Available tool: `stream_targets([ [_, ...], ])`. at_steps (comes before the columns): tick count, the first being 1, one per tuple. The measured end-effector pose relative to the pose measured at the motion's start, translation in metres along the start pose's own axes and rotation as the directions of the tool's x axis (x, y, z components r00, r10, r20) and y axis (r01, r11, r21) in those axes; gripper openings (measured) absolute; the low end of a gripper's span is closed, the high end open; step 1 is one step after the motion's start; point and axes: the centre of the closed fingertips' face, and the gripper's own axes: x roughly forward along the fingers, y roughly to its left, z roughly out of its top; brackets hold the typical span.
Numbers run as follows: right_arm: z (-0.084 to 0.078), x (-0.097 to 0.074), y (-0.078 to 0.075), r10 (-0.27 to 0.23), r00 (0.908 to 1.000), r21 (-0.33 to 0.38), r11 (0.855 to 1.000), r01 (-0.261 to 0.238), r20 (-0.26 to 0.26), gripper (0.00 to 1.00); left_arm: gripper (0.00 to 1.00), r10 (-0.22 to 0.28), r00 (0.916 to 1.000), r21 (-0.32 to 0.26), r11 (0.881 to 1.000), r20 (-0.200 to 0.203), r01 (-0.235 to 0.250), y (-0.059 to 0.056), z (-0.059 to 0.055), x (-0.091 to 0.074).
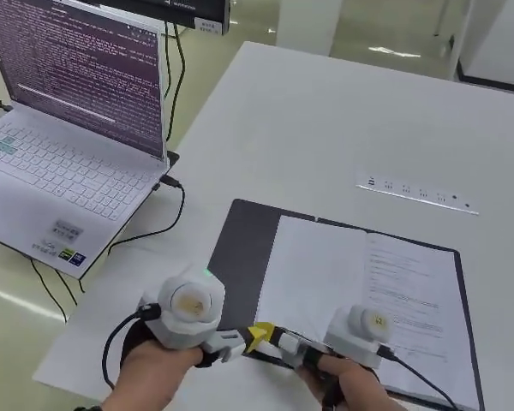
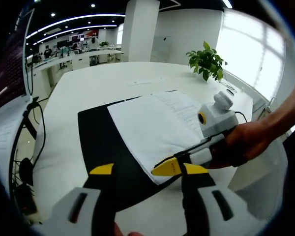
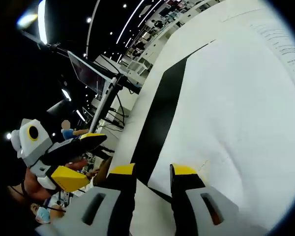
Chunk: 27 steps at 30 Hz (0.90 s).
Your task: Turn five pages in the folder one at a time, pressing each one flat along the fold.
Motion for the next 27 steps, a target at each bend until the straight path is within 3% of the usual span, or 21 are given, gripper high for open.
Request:
stream_targets([
  [4,-0.002,-0.012,0.009,0.07,0.9975,0.022,0.997,-0.07,-0.004,0.31,0.5,-0.013,0.9999,-0.014,1.0,0.002,0.013,-0.004,0.0,0.007],
  [8,0.005,-0.034,0.004,0.089,0.996,-0.053,0.995,-0.089,-0.004,0.31,0.44,-0.037,0.9993,-0.02,0.999,-0.001,0.037,-0.007,-0.002,0.014],
  [11,0.018,-0.058,-0.006,0.07,0.9972,-0.096,0.993,-0.067,0.029,0.31,0.38,-0.057,0.9984,-0.023,0.998,-0.002,0.057,-0.01,-0.003,0.019],
  [14,0.039,-0.083,-0.026,0.018,0.9946,-0.101,0.995,-0.007,0.102,0.27,0.33,-0.072,0.9973,-0.036,0.997,-0.018,0.071,-0.014,-0.006,0.025],
  [18,0.066,-0.112,-0.055,-0.069,0.9771,-0.081,0.993,0.086,0.201,0.18,0.25,-0.097,0.9952,-0.027,0.995,-0.013,0.096,-0.023,-0.007,0.037],
  [21,0.079,-0.12,-0.068,-0.092,0.9714,-0.081,0.99,0.112,0.219,0.14,0.2,-0.087,0.9952,-0.035,0.996,-0.044,0.085,-0.023,-0.018,0.049],
  [25,0.092,-0.117,-0.081,-0.114,0.9667,-0.094,0.986,0.139,0.229,0.09,0.14,-0.072,0.9951,-0.061,0.996,-0.068,0.067,-0.022,-0.03,0.059],
  [26,0.097,-0.114,-0.086,-0.117,0.9658,-0.095,0.985,0.142,0.231,0.07,0.1,-0.026,0.9911,-0.045,0.999,-0.131,0.02,-0.015,-0.045,0.062],
  [27,0.099,-0.111,-0.088,-0.117,0.9654,-0.096,0.985,0.143,0.233,0.06,0.07,-0.014,0.9868,-0.035,0.999,-0.161,0.009,-0.014,-0.052,0.064],
])
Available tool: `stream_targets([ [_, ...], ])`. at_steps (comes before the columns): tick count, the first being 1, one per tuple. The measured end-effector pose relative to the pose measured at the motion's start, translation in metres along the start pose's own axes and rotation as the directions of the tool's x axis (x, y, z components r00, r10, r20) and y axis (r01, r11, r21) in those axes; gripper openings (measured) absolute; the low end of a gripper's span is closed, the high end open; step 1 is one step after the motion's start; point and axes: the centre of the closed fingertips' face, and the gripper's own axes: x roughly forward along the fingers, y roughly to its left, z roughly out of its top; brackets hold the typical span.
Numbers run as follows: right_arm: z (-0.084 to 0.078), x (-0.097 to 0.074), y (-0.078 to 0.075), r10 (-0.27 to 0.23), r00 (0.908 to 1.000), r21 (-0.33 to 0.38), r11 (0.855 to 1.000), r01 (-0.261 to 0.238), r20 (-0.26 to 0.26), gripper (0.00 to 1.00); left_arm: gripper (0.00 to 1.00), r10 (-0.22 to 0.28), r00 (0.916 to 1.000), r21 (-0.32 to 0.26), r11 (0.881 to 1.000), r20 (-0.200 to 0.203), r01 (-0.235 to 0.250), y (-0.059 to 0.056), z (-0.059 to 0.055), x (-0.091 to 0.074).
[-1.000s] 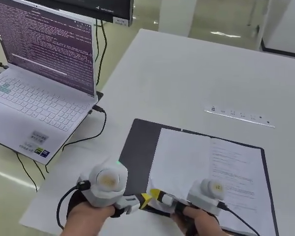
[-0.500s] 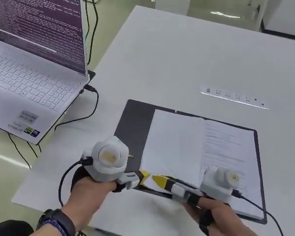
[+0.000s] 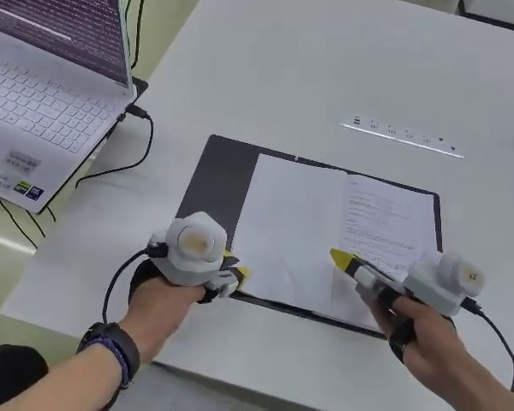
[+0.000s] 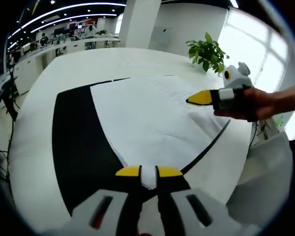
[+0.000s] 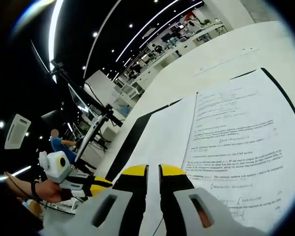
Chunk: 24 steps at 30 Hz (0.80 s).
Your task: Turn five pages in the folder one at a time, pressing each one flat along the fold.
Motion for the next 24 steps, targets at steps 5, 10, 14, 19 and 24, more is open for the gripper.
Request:
stream_targets([
  [5,0.008,0.021,-0.016,-0.015,0.9999,0.009,1.0,0.015,-0.006,0.0,0.0,0.067,0.9971,-0.075,0.995,0.036,-0.064,0.006,-0.008,0.003],
  [10,0.009,0.036,-0.025,-0.026,0.9996,0.023,0.999,0.026,-0.009,0.0,0.0,0.063,0.9971,-0.08,0.995,0.044,-0.059,0.004,-0.007,0.003],
  [14,0.015,0.038,-0.012,0.023,0.9996,0.008,1.0,-0.023,0.019,0.0,0.0,0.06,0.9978,-0.083,0.995,0.03,-0.057,0.004,-0.007,0.004],
  [19,0.016,0.036,-0.007,0.052,0.9985,-0.014,0.999,-0.051,0.02,0.0,0.0,0.043,0.999,-0.085,0.995,0.012,-0.042,0.003,-0.007,0.005],
  [24,0.019,0.037,-0.007,0.062,0.9976,-0.045,0.997,-0.061,0.031,0.0,0.0,0.038,0.9993,-0.077,0.996,0.007,-0.037,0.003,-0.008,0.005],
])
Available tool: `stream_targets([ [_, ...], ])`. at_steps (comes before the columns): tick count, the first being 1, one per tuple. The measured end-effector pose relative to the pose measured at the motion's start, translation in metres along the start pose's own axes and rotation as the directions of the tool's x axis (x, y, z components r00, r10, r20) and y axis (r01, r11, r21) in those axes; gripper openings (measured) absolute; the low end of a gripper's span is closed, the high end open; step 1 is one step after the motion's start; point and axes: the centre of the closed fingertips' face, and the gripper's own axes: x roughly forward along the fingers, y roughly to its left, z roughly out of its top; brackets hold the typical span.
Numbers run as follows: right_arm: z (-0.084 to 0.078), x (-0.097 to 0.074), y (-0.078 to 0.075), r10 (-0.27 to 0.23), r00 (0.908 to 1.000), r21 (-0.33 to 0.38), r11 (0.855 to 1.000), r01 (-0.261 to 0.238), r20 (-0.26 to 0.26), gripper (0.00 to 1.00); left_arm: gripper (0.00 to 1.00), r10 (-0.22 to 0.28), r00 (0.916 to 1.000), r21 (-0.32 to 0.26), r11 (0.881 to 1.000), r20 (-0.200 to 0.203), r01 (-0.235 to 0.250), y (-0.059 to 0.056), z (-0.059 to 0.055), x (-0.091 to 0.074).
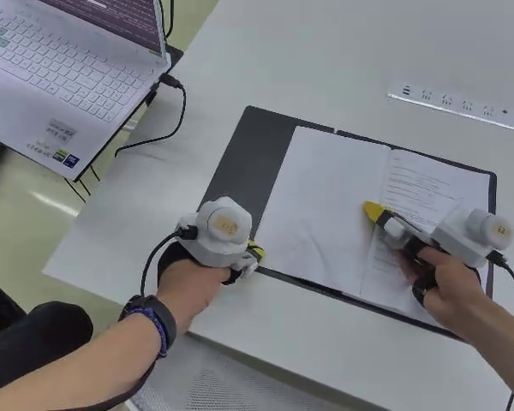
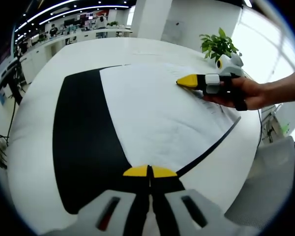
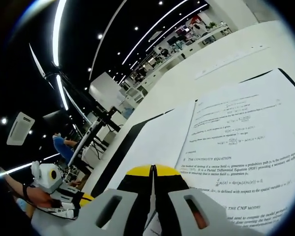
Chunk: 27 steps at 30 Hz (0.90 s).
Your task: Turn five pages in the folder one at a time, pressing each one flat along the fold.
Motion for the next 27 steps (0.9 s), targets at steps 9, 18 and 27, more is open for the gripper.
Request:
stream_targets([
  [9,0.024,0.01,-0.023,-0.057,0.9962,0.034,0.998,0.055,0.067,0.0,0.0,-0.005,0.999,0.008,1.0,0.045,0.004,-0.001,-0.002,-0.001],
  [18,0.039,0.02,-0.027,-0.086,0.9885,0.095,0.993,0.074,0.124,0.0,0.0,-0.017,0.9994,-0.01,1.0,0.031,0.017,0.001,-0.001,-0.001],
  [27,0.05,0.028,-0.04,-0.103,0.9835,0.135,0.987,0.083,0.148,0.0,0.0,-0.025,0.9993,-0.006,1.0,0.026,0.025,0.001,-0.001,-0.001],
])
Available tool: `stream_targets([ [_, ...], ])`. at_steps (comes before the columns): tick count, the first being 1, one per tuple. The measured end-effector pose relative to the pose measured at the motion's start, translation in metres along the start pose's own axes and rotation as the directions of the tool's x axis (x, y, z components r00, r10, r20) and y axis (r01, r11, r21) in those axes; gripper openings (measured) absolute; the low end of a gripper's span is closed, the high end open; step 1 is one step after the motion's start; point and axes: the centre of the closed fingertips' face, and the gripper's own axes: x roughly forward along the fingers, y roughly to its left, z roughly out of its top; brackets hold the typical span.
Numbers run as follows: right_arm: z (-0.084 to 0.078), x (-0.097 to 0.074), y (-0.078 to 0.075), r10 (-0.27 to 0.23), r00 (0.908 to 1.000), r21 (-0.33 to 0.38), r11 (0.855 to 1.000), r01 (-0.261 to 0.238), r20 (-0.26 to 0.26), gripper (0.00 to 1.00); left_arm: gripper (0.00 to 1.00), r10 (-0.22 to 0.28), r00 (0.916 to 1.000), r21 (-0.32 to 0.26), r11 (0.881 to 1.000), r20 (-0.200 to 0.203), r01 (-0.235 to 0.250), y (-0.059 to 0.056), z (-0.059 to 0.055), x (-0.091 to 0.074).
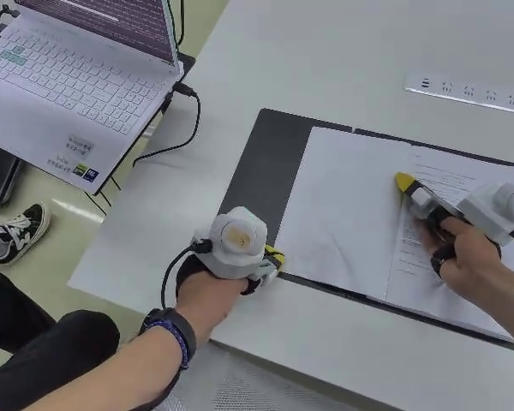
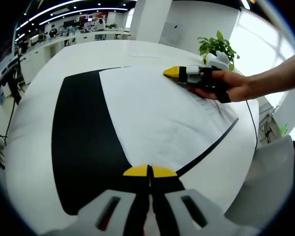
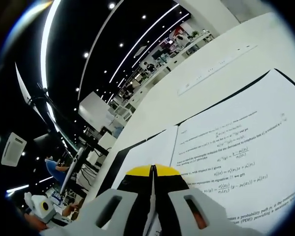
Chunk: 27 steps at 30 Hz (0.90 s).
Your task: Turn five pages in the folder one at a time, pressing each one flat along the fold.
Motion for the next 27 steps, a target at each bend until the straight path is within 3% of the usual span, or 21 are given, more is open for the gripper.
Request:
stream_targets([
  [23,0.03,0.03,-0.01,-0.055,0.9961,0.048,0.998,0.052,0.069,0.0,0.0,-0.036,0.9993,0.022,0.999,-0.013,0.036,0.0,-0.001,0.001],
  [27,0.035,0.038,-0.015,-0.073,0.9959,0.053,0.996,0.07,0.054,0.0,0.0,-0.038,0.9992,0.019,0.999,-0.012,0.038,0.0,-0.001,0.001],
])
